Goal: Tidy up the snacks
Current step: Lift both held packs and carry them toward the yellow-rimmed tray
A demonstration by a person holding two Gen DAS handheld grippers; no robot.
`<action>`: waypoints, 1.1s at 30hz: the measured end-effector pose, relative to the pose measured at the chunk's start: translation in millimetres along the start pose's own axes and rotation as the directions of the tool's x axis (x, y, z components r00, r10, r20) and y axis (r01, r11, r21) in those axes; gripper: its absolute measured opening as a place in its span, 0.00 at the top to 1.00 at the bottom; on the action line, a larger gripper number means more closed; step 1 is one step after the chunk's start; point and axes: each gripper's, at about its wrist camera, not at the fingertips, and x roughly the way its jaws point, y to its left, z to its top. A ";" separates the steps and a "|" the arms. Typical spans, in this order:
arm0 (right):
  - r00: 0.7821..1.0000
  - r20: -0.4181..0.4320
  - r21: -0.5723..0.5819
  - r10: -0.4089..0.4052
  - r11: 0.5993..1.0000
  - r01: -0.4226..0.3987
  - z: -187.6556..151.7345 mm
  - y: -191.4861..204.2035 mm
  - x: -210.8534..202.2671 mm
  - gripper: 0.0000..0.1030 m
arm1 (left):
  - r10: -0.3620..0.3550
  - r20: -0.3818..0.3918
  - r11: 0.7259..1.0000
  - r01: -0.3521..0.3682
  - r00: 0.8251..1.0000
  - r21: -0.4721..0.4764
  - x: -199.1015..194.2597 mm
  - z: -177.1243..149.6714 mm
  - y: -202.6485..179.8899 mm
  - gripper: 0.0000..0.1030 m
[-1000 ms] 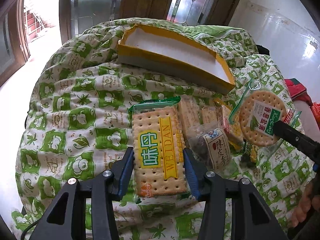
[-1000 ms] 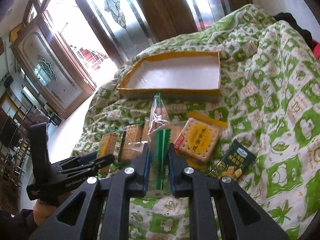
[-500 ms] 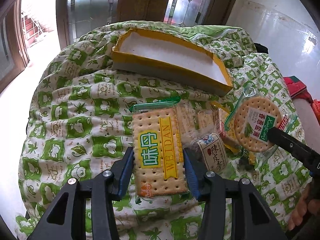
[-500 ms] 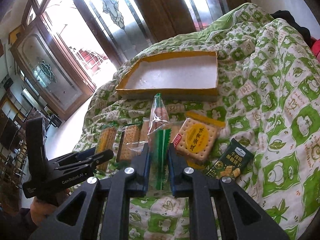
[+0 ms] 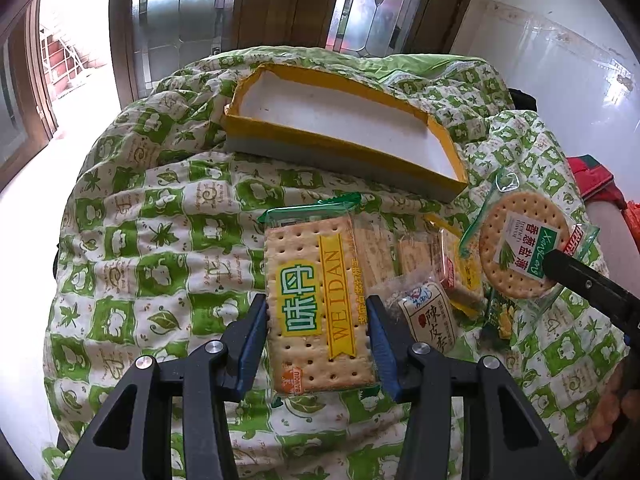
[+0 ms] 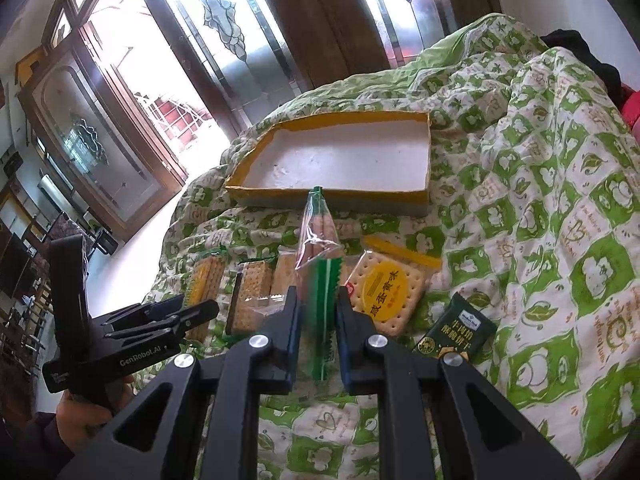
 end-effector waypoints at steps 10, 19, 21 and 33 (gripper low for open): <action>1.000 0.019 -0.011 0.001 1.000 -0.001 18.7 2.8 -3.9 0.85 | -0.015 0.007 1.000 0.015 1.000 0.002 -0.2 22.6 1.5 0.50; 1.000 0.028 -0.020 -0.007 1.000 0.007 29.8 2.8 -0.9 0.85 | -0.027 0.004 1.000 0.027 1.000 0.001 4.3 42.4 1.5 0.50; 1.000 0.025 -0.023 -0.011 1.000 0.011 30.9 2.5 1.3 0.85 | -0.026 0.006 1.000 0.026 1.000 0.004 4.9 45.8 0.8 0.50; 0.999 0.026 -0.005 -0.048 0.999 0.048 67.8 -14.9 14.3 0.85 | -0.025 0.011 1.000 0.025 1.000 0.013 11.8 70.1 -0.1 0.50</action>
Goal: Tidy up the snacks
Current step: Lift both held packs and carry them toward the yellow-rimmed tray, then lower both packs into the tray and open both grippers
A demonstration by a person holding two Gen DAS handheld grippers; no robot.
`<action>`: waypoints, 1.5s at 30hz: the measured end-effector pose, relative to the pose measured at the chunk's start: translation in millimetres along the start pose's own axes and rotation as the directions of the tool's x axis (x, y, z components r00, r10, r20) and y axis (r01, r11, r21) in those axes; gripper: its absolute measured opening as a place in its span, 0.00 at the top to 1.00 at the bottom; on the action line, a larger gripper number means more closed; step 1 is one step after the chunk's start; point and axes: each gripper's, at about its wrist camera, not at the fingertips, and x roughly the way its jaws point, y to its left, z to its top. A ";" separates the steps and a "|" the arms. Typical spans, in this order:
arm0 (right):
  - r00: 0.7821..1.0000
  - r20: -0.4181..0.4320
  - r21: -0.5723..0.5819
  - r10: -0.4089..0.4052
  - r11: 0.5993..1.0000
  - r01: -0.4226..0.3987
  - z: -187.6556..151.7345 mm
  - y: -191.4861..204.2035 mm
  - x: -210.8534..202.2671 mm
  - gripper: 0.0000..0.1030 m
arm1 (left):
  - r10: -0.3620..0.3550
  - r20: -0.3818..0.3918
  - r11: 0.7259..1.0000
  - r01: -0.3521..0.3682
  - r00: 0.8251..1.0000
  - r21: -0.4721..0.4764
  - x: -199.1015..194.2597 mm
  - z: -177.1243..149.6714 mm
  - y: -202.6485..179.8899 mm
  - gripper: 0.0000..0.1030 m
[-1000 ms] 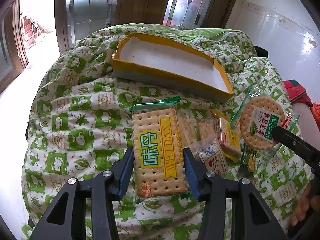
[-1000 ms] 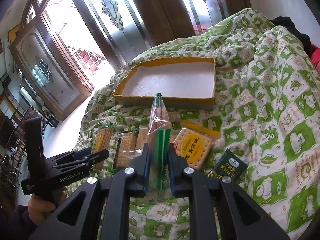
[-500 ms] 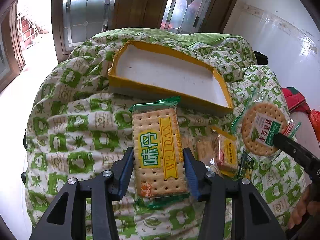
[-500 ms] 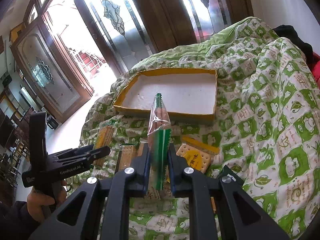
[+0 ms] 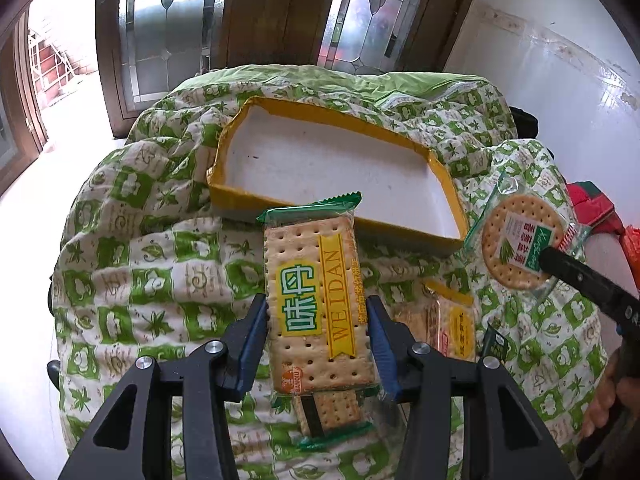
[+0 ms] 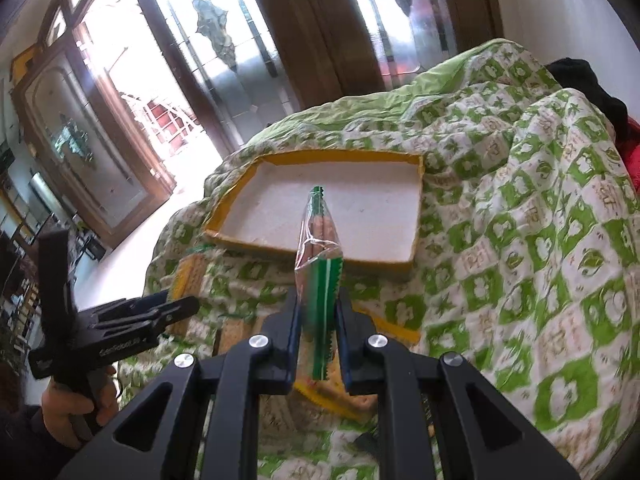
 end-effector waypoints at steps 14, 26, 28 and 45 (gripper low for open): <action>0.999 0.012 0.073 -0.037 0.997 0.036 27.1 -28.4 23.8 0.85 | -0.019 0.002 1.000 0.019 1.000 0.014 15.9 29.9 -12.0 0.50; 0.999 -0.014 0.122 -0.037 0.992 0.038 47.3 -43.9 54.6 0.85 | -0.013 -0.019 1.000 0.013 1.000 0.020 40.9 58.5 -18.3 0.50; 0.999 -0.022 0.127 -0.035 0.991 0.037 50.3 -45.5 60.3 0.85 | -0.012 -0.022 1.000 0.012 1.000 0.019 46.2 63.1 -19.3 0.50; 0.998 -0.062 0.241 0.016 0.970 -0.001 62.4 -69.4 105.4 0.85 | -0.016 -0.067 1.000 0.017 0.998 0.016 95.5 91.2 -27.1 0.50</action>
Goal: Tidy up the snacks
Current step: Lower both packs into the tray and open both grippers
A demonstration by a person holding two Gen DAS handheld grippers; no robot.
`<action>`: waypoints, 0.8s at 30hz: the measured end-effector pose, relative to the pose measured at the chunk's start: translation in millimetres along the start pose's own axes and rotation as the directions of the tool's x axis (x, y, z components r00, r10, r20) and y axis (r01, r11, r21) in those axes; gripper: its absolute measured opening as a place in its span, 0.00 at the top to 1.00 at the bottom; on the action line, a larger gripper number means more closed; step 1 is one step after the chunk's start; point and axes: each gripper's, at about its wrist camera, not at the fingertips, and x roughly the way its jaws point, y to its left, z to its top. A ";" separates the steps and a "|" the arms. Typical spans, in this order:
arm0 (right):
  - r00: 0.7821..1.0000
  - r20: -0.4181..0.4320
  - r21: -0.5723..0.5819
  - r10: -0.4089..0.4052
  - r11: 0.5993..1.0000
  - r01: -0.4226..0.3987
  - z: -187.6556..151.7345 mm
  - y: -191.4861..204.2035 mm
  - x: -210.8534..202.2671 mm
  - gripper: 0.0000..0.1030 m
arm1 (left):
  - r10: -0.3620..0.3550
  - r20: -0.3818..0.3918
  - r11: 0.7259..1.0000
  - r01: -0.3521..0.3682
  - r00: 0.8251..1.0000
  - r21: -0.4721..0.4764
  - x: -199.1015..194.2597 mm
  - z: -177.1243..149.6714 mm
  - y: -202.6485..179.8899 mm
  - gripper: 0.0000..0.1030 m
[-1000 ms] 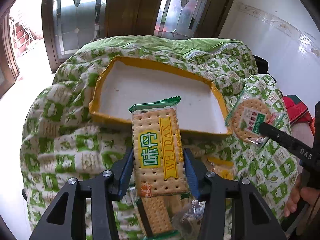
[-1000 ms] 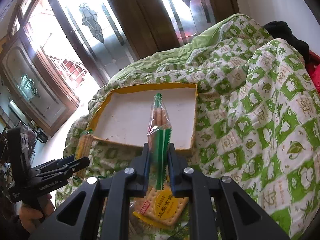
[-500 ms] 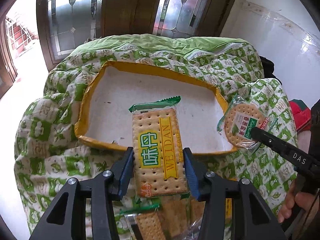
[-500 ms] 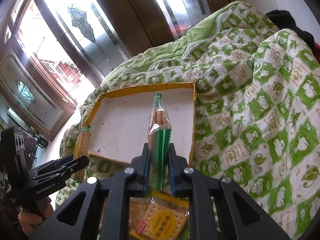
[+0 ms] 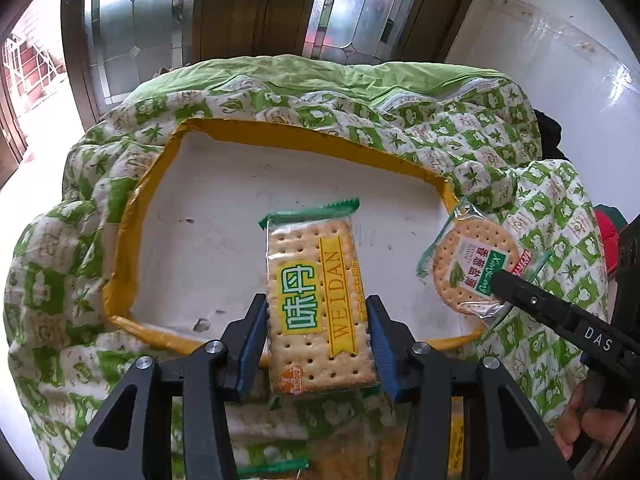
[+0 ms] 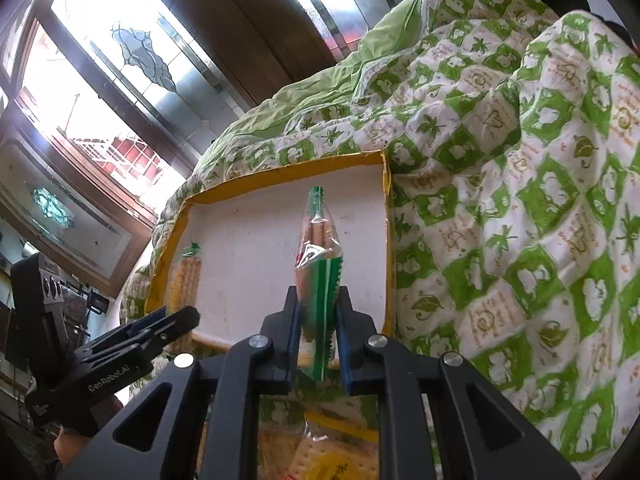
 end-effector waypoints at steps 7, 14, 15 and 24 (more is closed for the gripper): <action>0.999 -0.023 0.061 0.032 0.998 -0.031 2.1 -8.3 22.2 0.85 | 0.002 -0.012 1.000 -0.002 1.000 0.012 17.4 10.3 -5.2 0.51; 0.998 -0.031 0.064 0.047 0.997 -0.045 2.3 -6.0 33.7 0.85 | 0.009 -0.037 1.000 -0.008 0.999 0.017 36.7 13.0 -8.3 0.51; 0.998 -0.032 0.071 0.054 0.996 -0.052 2.6 -6.1 36.7 0.85 | 0.006 -0.038 1.000 -0.005 0.999 0.015 38.5 12.7 -8.1 0.51; 0.995 -0.048 0.114 0.082 0.991 -0.076 0.7 -7.1 49.6 0.82 | -0.031 -0.051 1.000 0.030 0.998 -0.009 56.4 16.8 -26.0 0.51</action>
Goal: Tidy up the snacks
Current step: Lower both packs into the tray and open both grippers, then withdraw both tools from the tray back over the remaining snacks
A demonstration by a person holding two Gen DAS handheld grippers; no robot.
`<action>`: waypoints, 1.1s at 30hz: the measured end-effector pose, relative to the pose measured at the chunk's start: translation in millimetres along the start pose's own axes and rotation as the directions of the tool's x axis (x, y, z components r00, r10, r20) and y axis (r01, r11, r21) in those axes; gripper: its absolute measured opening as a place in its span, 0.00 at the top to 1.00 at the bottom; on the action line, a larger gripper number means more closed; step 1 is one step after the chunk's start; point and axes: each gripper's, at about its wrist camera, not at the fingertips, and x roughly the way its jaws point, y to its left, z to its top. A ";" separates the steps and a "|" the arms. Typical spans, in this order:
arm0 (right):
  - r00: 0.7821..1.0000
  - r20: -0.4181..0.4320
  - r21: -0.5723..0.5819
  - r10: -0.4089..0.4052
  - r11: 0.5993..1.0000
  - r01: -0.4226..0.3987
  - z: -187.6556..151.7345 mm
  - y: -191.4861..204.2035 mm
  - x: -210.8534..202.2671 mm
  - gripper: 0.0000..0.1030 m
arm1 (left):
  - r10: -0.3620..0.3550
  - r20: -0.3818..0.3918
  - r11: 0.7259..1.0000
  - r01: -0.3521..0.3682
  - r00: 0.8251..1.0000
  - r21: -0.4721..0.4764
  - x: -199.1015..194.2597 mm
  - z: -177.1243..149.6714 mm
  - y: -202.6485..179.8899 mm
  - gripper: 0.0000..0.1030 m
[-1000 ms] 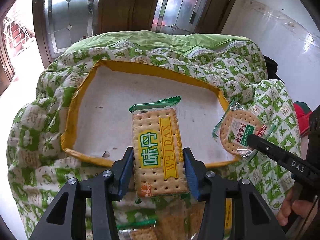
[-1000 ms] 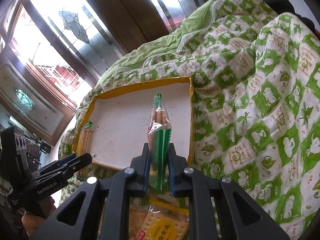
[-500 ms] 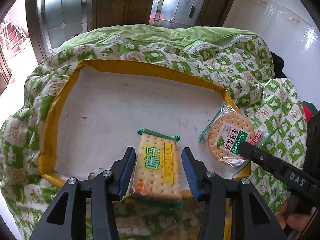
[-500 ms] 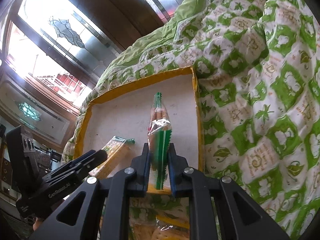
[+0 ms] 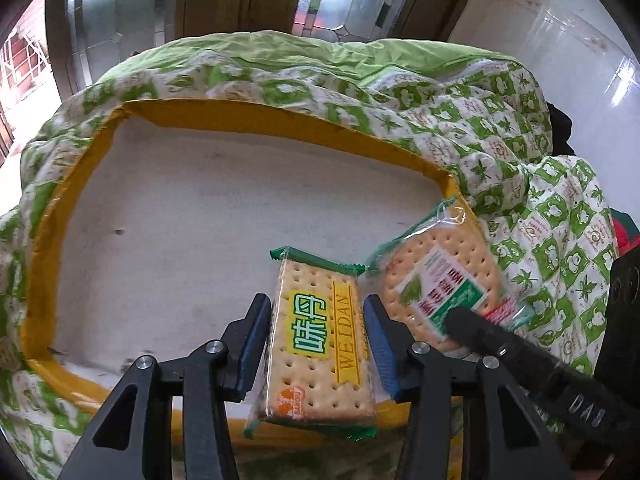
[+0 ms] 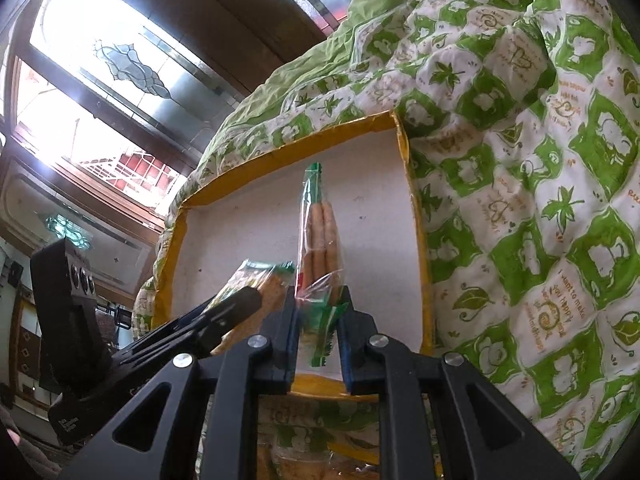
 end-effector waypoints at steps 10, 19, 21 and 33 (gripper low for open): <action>0.997 0.014 -0.009 -0.079 0.997 0.079 -5.6 -7.0 -7.0 0.63 | 0.020 0.014 0.999 -0.020 1.000 -0.026 -3.0 -0.4 8.1 0.51; 0.970 0.148 -0.089 -0.191 0.975 0.205 -10.4 7.4 -40.2 0.45 | 0.021 0.055 1.000 -0.021 0.998 0.003 -27.0 -10.5 7.4 0.51; 0.967 0.168 -0.088 -0.190 0.974 0.207 -9.2 4.7 -46.9 0.45 | 0.014 0.066 1.000 -0.014 0.998 0.005 -34.8 -16.5 7.6 0.51; 0.987 0.072 -0.139 -0.144 0.978 0.153 -16.7 7.9 -19.8 0.85 | 0.012 0.112 0.999 -0.008 0.994 -0.038 -79.0 -66.1 32.2 0.51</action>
